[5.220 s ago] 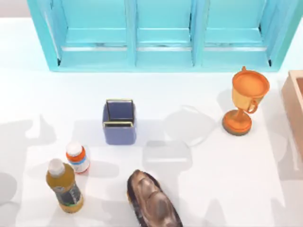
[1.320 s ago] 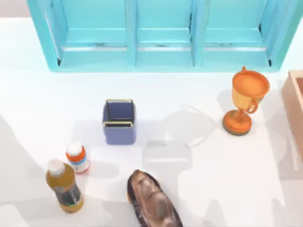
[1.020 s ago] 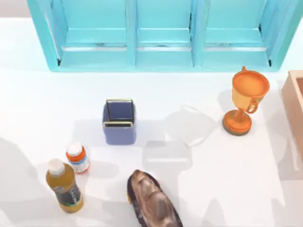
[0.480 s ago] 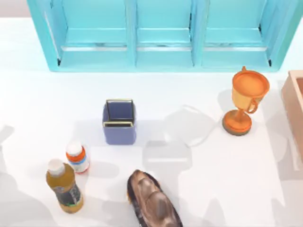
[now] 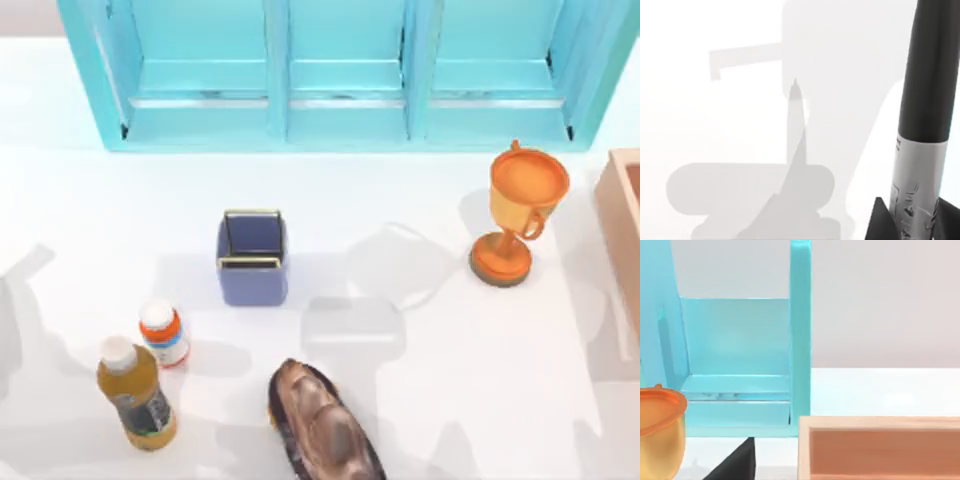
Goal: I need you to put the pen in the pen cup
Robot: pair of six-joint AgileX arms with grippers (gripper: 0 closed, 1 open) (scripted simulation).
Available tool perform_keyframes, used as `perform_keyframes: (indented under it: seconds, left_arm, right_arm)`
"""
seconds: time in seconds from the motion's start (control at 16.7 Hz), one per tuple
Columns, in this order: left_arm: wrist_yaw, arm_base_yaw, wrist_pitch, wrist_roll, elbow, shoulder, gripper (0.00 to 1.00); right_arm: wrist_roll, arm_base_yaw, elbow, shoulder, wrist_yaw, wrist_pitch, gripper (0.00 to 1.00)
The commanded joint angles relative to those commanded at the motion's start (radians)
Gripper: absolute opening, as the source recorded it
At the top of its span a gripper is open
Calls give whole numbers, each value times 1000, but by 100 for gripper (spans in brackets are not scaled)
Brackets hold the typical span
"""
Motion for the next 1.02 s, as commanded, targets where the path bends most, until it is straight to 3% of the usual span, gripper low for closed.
perform_keyframes:
  seconds: [0.18,0.36,1.02]
  left_arm:
    - [-191,-144,101,6,-47,0,0]
    - [-436,-335,235,13,-102,2,0]
    - [-1468,-1167,819,5,-288,29,0]
  right_arm:
    - [0,0,0,0,0,0,100]
    - [0,0,0,0,0,0,100]
    - [0,0,0,0,0,0,100]
